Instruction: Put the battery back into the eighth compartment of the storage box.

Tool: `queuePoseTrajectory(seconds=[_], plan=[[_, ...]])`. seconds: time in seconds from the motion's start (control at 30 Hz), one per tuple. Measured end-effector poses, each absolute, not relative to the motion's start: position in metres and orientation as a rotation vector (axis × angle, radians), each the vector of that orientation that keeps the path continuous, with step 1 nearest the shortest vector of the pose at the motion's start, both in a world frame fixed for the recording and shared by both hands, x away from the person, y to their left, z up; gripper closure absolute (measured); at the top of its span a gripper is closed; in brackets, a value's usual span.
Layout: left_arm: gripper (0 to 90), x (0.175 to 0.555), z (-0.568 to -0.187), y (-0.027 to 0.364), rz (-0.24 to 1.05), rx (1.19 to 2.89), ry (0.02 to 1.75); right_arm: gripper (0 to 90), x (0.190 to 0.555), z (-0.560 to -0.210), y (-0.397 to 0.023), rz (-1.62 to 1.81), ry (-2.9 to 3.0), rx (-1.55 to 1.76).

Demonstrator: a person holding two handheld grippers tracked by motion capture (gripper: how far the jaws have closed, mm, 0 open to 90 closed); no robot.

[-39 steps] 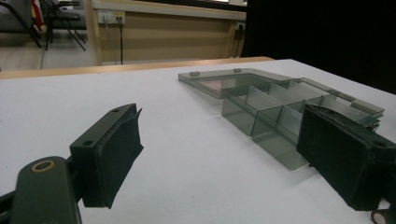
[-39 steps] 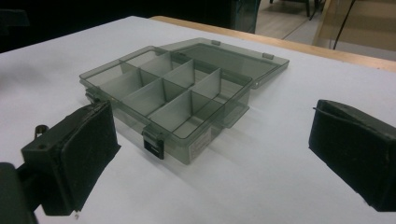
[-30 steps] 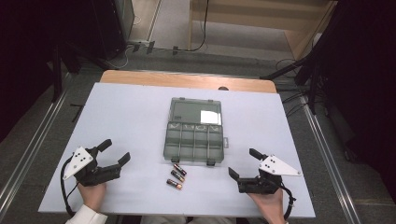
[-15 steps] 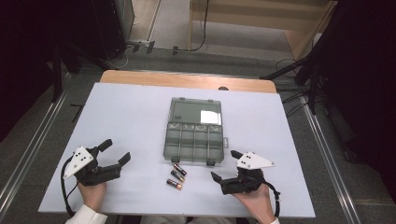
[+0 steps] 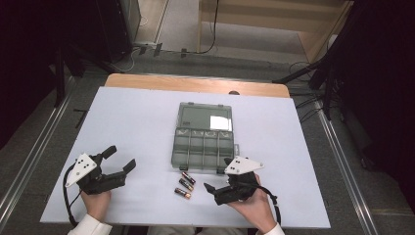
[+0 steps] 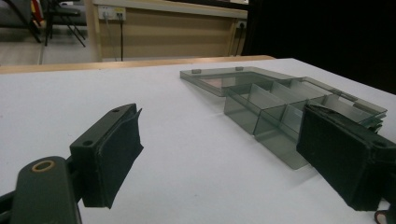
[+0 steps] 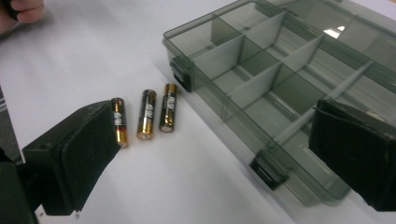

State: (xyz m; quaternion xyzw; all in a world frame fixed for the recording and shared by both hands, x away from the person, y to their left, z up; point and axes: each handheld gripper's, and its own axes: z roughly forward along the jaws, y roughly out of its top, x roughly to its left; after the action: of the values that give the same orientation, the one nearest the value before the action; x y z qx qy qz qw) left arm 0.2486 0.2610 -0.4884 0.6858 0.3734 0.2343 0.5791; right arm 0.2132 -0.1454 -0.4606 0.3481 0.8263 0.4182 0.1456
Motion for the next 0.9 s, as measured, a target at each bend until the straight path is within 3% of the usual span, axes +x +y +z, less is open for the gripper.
queuePoseTrajectory(seconds=[0.77,0.9], plan=[[13.2,0.249,-0.489,0.261,0.543,1.609,0.865,7.5,0.227,-0.458,-0.068,0.941,2.679,0.82],[13.2,0.249,-0.488,0.261,0.539,1.607,0.866,18.0,0.227,-0.459,-0.054,0.865,2.756,0.784]])
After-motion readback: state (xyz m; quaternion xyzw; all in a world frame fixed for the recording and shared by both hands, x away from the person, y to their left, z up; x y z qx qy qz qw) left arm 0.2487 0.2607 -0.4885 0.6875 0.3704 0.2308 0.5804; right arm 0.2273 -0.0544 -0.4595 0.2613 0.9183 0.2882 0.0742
